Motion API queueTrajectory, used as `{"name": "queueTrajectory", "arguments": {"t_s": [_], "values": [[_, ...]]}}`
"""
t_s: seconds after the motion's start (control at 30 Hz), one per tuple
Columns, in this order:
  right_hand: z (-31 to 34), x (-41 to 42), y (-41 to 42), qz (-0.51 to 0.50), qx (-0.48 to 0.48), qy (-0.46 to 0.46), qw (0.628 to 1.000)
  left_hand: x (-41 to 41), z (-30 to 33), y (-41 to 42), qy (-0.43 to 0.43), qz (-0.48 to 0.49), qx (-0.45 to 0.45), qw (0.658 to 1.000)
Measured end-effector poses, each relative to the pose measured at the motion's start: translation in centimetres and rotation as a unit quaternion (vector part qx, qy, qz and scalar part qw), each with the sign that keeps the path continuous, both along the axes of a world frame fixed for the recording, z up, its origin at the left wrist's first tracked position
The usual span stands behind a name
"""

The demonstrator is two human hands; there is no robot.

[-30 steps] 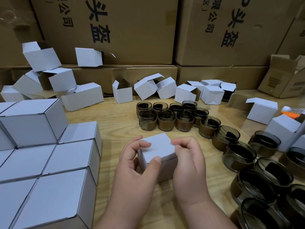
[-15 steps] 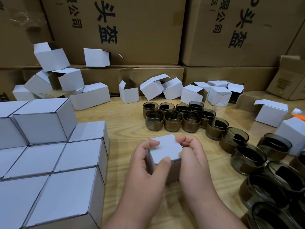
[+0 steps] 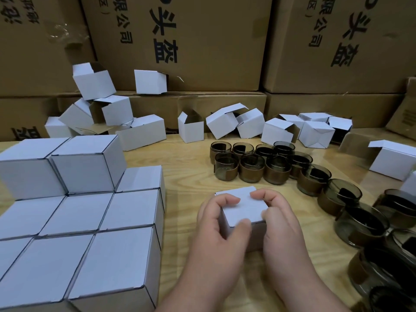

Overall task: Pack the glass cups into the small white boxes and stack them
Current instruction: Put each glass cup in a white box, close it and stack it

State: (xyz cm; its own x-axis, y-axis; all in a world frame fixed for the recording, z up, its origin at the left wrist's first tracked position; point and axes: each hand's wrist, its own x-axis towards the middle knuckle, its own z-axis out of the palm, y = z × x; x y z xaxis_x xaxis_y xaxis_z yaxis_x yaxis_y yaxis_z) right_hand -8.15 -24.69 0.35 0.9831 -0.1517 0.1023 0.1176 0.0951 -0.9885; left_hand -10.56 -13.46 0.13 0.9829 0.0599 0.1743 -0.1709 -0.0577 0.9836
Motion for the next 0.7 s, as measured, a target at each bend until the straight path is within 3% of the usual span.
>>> {"name": "queueTrajectory", "arguments": {"t_s": [0.07,0.13,0.3,0.53,0.7], "values": [[0.1,-0.2,0.1,0.029,0.045,0.013,0.998,-0.2,-0.3,-0.3,-0.012,-0.026,0.06,0.998],[0.0,-0.4,-0.1,0.029,0.071,0.002,0.997,0.0,-0.6,-0.4,-0.024,-0.027,0.058,0.998],[0.1,-0.8,-1.0,0.043,0.085,-0.04,0.995,0.4,0.0,0.1,-0.044,0.047,-0.124,0.99],[1.0,-1.1,-0.5,0.058,-0.105,-0.095,0.988,0.4,0.6,0.8,0.005,0.111,-0.233,0.966],[2.2,-0.3,1.0,-0.012,-0.001,-0.065,0.998,0.4,1.9,1.4,0.058,0.091,-0.323,0.94]]}}
